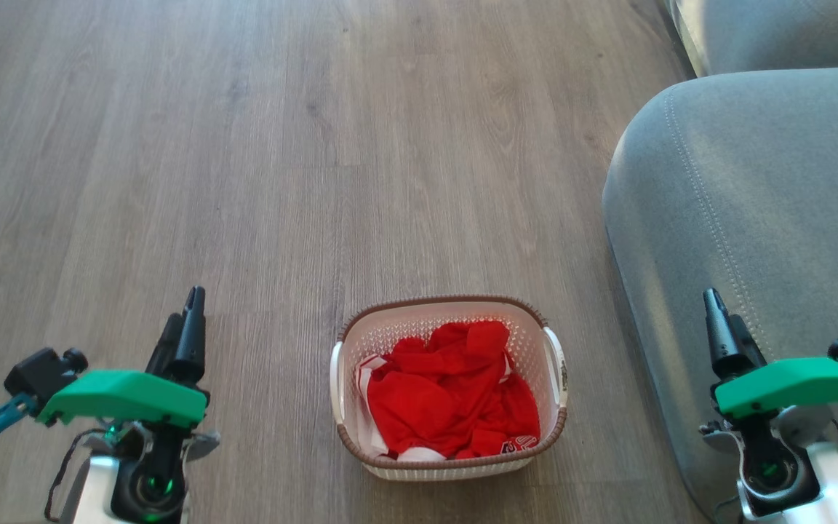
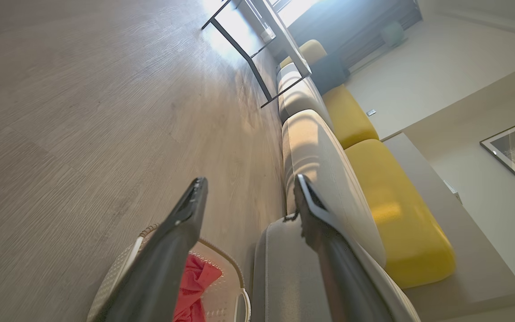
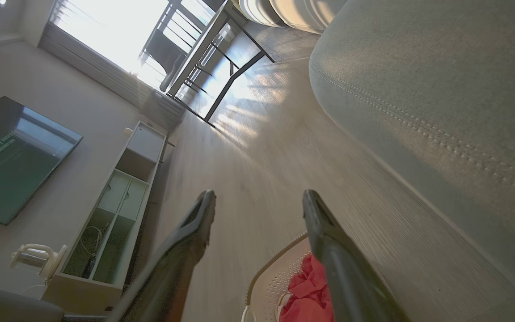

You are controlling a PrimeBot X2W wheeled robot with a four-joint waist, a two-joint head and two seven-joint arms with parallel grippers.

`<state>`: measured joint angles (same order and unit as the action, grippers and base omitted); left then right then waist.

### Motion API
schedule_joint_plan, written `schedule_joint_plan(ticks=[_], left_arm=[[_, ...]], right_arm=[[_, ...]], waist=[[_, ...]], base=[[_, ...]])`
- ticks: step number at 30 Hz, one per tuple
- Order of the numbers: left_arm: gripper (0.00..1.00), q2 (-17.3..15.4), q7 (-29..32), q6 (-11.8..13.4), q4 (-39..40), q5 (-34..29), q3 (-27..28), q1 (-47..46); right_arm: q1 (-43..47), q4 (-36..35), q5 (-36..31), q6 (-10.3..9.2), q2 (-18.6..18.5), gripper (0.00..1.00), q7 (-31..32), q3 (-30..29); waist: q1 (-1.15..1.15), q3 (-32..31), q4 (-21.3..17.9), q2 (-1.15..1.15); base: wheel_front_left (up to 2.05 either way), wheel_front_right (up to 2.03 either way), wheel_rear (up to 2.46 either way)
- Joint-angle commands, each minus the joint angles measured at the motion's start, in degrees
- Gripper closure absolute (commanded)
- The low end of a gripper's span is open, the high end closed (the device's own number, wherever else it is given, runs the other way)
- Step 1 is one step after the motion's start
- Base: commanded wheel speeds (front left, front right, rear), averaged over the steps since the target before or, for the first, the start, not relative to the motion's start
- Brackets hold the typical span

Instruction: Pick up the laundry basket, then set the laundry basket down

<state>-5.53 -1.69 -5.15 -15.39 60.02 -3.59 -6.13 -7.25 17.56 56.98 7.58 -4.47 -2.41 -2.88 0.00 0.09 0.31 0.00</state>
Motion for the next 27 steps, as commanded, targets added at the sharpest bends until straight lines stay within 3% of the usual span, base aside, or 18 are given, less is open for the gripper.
schedule_joint_plan(ticks=[1, 27], left_arm=[[0.0, -1.56, -0.9, 0.32, 1.81, -2.15, 0.29, -3.97], [0.0, -3.16, -4.98, 2.99, -1.49, -16.02, -2.16, -6.54]], right_arm=[[-3.85, -2.15, -2.9, -0.04, -1.59, 0.0, -0.86, 0.99], [-7.2, 4.02, -21.85, -0.06, -1.07, 0.0, -5.07, 0.73]], waist=[[0.0, 0.04, -0.06, 0.0], [0.0, 0.39, -0.01, 0.0]], base=[[0.0, 0.0, 0.0], [0.0, 0.0, 0.0]])
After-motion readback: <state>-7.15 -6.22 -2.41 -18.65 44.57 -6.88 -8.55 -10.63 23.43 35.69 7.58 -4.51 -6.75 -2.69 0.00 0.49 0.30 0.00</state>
